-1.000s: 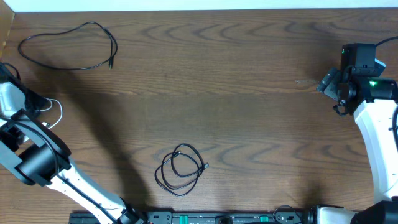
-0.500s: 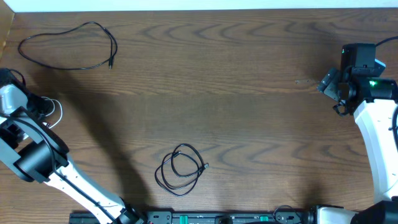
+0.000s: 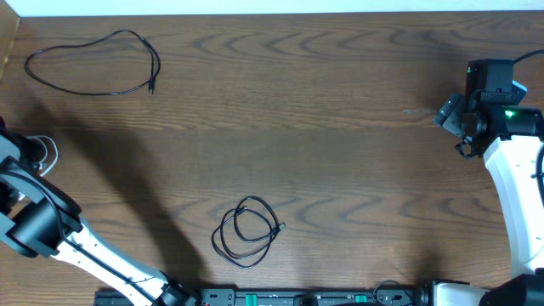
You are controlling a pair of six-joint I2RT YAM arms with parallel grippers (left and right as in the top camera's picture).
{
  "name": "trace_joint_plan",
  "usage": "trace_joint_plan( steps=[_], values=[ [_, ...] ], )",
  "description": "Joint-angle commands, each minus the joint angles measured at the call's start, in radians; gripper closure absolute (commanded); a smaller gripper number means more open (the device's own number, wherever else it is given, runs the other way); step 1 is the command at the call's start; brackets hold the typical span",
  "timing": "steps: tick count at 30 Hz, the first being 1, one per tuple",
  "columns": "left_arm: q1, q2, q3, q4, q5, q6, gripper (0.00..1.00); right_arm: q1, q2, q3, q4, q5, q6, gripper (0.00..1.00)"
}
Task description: Untangle cables
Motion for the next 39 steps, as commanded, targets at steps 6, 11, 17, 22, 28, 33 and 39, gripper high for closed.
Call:
trace_joint_plan(
  steps=[6,11,17,22,28,33,39],
  values=[
    [-0.004,-0.005,0.07,0.048,0.134,-0.003,0.83,-0.001,0.003,-0.001,0.0,0.009,0.015,0.01],
    [-0.004,-0.063,0.069,0.034,0.131,-0.002,0.39,-0.001,0.003,-0.001,0.0,0.009,0.015,0.01],
    [-0.006,-0.161,0.069,-0.025,0.132,-0.003,0.19,-0.001,0.003,-0.001,0.0,0.009,0.015,0.01],
    [-0.006,-0.283,0.069,-0.121,0.137,-0.003,0.08,-0.001,0.003,-0.001,0.0,0.009,0.015,0.01],
    [-0.006,-0.426,0.069,-0.192,0.359,-0.044,0.05,-0.001,0.003,-0.001,0.0,0.009,0.015,0.01],
    [-0.029,-0.476,0.069,-0.247,0.711,-0.217,0.04,-0.001,0.003,-0.001,-0.001,0.009,0.015,0.01],
    [-0.171,-0.475,0.029,-0.469,0.89,-0.167,0.04,-0.001,0.003,-0.001,0.0,0.009,0.015,0.01]
  ],
)
